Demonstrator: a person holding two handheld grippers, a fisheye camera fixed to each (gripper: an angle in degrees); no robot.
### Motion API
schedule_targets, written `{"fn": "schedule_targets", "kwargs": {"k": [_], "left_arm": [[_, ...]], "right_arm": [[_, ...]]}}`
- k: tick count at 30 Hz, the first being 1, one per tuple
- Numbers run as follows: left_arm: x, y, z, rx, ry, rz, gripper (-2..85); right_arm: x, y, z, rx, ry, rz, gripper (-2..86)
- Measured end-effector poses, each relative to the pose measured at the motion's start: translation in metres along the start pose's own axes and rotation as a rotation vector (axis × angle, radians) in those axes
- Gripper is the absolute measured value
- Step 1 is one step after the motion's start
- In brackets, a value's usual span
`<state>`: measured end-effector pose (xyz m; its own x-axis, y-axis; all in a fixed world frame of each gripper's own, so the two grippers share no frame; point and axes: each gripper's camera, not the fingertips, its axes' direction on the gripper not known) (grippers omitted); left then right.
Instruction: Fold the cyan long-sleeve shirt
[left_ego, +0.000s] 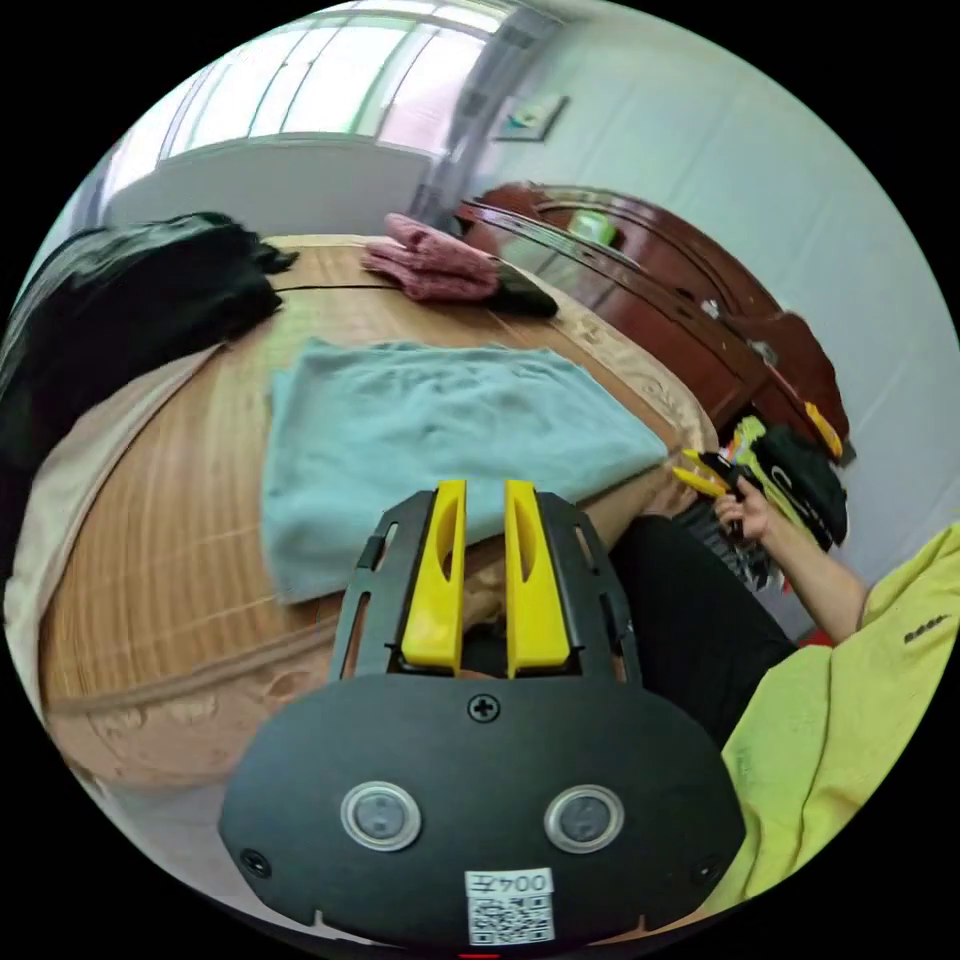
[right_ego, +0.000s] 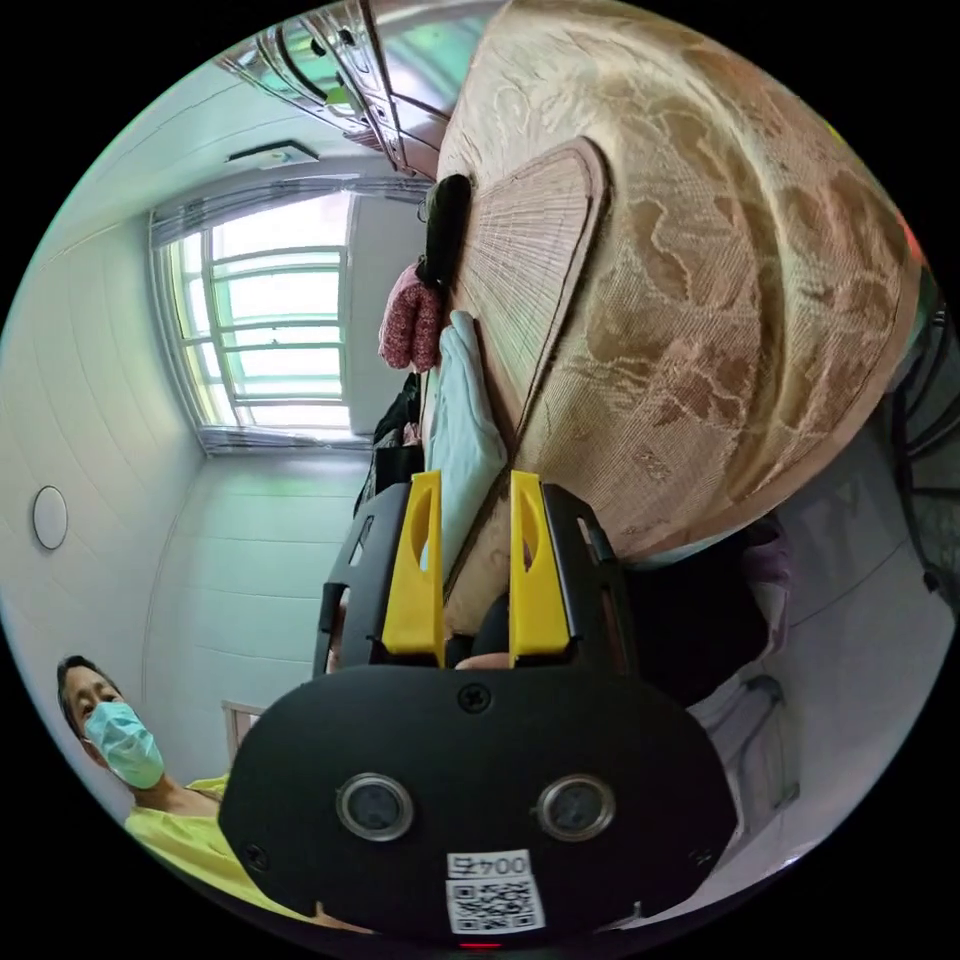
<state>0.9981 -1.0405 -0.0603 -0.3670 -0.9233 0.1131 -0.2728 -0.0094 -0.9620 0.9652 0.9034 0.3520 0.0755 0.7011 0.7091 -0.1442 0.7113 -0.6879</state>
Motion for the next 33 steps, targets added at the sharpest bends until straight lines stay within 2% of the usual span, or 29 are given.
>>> {"fn": "schedule_targets", "kwargs": {"k": [3,5,7,12,14,16,21,28,32,33], "left_arm": [[0.071,-0.028,0.041,-0.069,-0.027,0.189,5.0],[0.113,-0.044,0.075,-0.108,-0.096,0.303,3.7],[0.133,-0.055,0.101,-0.148,-0.098,0.333,3.1],[0.174,-0.083,0.163,-0.21,-0.102,0.355,1.3],[0.184,-0.091,0.196,-0.327,-0.153,0.369,0.7],[0.188,-0.092,0.213,-0.369,-0.164,0.361,0.5],[0.202,-0.092,0.224,-0.361,-0.211,0.386,0.3],[0.196,-0.102,0.233,-0.379,-0.159,0.299,0.2],[0.194,-0.104,0.234,-0.371,-0.164,0.298,0.1],[0.193,-0.105,0.234,-0.37,-0.161,0.296,0.1]], "right_arm": [[0.001,0.015,0.015,0.035,-0.04,-0.06,7.1],[-0.01,0.025,0.026,0.01,0.06,-0.176,6.0],[-0.023,0.041,0.052,-0.06,0.301,-0.332,4.3],[-0.039,0.074,0.11,-0.092,0.59,-0.553,0.1],[-0.043,0.085,0.136,-0.091,0.693,-0.656,-0.3],[-0.032,0.093,0.177,-0.174,0.84,-0.693,-0.3],[-0.016,0.108,0.225,-0.243,0.866,-0.815,0.8],[-0.026,0.118,0.29,-0.291,0.857,-0.992,9.8],[-0.017,0.116,0.342,-0.352,0.895,-1.035,7.8],[-0.008,0.118,0.361,-0.396,0.963,-1.056,6.7]]}}
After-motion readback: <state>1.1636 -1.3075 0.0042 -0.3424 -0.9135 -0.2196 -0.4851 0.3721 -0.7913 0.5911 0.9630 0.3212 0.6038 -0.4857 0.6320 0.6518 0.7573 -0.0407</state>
